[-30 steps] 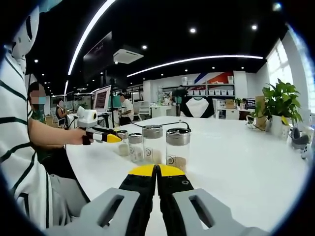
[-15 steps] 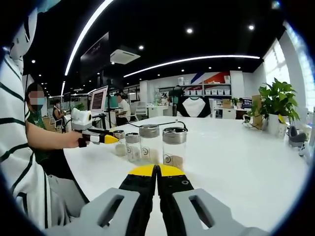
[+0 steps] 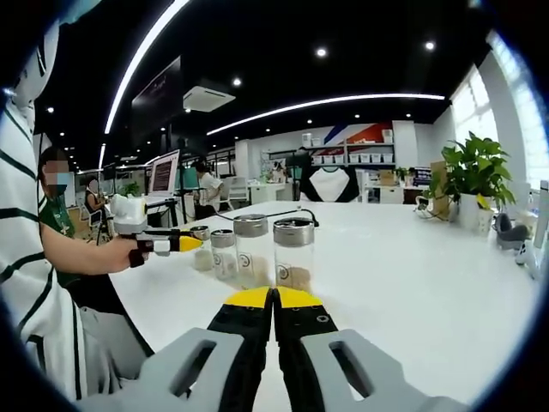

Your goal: Rotate the seasoning bottle until the label or dispensing opening points toward the visible target arrow and the bottle remains upright within the marked orientation range

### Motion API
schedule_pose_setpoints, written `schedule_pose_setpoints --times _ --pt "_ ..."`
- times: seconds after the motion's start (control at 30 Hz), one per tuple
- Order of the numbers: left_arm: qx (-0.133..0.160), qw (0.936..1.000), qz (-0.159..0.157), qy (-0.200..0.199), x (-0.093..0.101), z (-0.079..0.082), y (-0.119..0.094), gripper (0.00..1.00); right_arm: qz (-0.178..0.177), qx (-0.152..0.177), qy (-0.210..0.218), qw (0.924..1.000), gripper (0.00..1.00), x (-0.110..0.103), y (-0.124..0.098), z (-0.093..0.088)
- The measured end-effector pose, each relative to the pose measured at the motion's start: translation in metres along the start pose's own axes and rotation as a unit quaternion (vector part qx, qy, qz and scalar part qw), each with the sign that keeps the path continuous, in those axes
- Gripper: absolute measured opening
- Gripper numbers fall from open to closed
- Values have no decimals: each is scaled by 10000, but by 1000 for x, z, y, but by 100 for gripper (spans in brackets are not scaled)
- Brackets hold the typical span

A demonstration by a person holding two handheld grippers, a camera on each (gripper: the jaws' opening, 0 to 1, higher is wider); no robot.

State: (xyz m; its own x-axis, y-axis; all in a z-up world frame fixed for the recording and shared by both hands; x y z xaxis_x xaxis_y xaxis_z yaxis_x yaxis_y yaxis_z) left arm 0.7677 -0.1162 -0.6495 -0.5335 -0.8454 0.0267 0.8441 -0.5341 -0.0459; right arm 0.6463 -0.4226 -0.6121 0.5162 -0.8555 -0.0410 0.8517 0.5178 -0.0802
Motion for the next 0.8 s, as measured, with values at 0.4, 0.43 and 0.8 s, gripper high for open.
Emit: schedule_pose_setpoints --times 0.4,0.43,0.8 --pt "32 9999 -123 46 -3 8 -2 33 49 -16 17 10000 0 -2 3 0" --pt "54 9999 -147 56 -4 11 -4 33 69 -23 29 10000 0 -2 4 -1" --pt "82 9951 -982 82 -10 29 0 37 197 -50 18 9998 0 -6 6 0"
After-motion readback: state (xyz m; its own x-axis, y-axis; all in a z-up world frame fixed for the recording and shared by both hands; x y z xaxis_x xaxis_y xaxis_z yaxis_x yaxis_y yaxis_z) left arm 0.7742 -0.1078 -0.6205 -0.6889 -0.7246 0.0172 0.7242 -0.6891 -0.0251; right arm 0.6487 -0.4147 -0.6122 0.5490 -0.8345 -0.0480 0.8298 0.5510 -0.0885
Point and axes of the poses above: the point that each gripper's makers call its tool centre point, and the gripper's own axes: y roughly forward along the fingers, x roughly to its right, z roughly out of its top, the point moved 6 cm from there along -y, roughly backward along the fingers, and after that the axes turned 5 degrees about x, right-handed, at the moved point
